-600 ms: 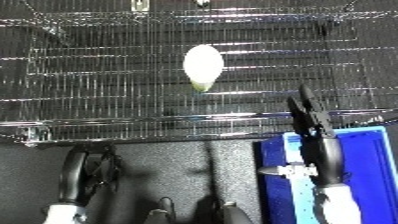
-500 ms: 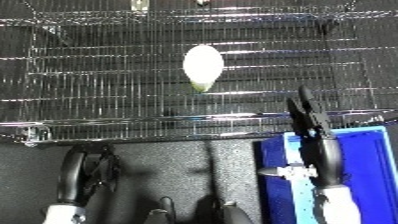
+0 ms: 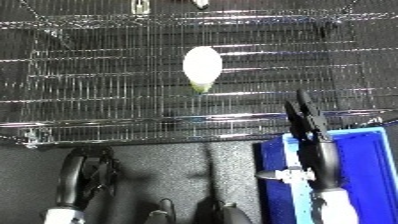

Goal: Pick up the object and place it into the box

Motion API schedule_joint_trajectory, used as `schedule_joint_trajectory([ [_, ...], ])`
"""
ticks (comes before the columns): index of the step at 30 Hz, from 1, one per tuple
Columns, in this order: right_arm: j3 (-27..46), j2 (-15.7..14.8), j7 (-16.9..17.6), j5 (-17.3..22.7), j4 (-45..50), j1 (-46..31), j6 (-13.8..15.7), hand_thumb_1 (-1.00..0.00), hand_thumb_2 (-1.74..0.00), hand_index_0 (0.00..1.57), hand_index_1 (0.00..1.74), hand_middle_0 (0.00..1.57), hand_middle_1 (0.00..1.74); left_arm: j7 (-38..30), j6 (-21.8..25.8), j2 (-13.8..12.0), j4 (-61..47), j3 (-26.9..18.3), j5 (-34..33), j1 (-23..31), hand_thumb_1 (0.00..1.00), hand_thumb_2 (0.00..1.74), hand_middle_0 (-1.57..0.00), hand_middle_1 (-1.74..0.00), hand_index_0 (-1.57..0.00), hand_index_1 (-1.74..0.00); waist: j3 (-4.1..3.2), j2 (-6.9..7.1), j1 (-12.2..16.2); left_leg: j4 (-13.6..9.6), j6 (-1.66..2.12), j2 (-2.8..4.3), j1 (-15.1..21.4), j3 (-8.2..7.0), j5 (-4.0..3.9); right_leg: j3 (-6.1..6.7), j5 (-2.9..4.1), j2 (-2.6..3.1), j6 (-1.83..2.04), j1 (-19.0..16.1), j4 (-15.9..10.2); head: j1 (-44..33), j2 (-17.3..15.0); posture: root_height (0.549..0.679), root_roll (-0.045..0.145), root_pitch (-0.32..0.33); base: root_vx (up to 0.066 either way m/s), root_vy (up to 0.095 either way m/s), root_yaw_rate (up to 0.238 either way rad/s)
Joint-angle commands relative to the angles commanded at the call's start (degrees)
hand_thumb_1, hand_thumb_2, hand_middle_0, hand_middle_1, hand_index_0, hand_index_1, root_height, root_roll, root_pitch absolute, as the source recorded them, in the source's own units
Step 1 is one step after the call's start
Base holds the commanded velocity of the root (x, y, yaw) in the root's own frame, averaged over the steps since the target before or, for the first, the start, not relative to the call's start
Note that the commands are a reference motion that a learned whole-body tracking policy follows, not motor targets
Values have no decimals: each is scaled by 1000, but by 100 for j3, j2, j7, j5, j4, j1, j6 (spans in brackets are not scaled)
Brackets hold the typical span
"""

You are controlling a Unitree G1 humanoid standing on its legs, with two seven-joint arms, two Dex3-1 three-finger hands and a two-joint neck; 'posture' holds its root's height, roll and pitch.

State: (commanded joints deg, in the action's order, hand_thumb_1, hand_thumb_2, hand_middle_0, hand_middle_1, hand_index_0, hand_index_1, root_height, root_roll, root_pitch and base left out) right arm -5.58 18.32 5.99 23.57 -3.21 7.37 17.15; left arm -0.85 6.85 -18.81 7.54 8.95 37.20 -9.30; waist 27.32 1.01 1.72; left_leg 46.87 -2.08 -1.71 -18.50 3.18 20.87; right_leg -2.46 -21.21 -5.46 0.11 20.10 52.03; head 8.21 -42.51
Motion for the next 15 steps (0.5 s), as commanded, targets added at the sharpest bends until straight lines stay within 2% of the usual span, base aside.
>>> schedule_joint_trajectory([
  [8, 45, -6, -153, 66, 64, -14, -42, 0, 0, 0, 0, 0, 0, 47, 12, -26, -42, -47, 12, 39, 1000, 1740, -1570, -1740, -1570, -1740, -11, 4, -7, -12, 10, 6, -7, 9, -24, -16, 8, -5, 3, 11, 8, 49, -4, 628, 59, -98, 13, -11, 5],
  [15, 25, -14, -200, 44, 98, -18, -60, 0, 0, 0, 0, 0, 0, 17, 25, -31, -83, -29, 40, 60, 1000, 1740, -1570, -1740, -1570, -1740, -12, 13, -21, -31, 19, 12, -15, 21, -49, -32, 26, -9, 7, 14, -5, 57, 97, 628, 58, -98, 3, -10, 6],
])
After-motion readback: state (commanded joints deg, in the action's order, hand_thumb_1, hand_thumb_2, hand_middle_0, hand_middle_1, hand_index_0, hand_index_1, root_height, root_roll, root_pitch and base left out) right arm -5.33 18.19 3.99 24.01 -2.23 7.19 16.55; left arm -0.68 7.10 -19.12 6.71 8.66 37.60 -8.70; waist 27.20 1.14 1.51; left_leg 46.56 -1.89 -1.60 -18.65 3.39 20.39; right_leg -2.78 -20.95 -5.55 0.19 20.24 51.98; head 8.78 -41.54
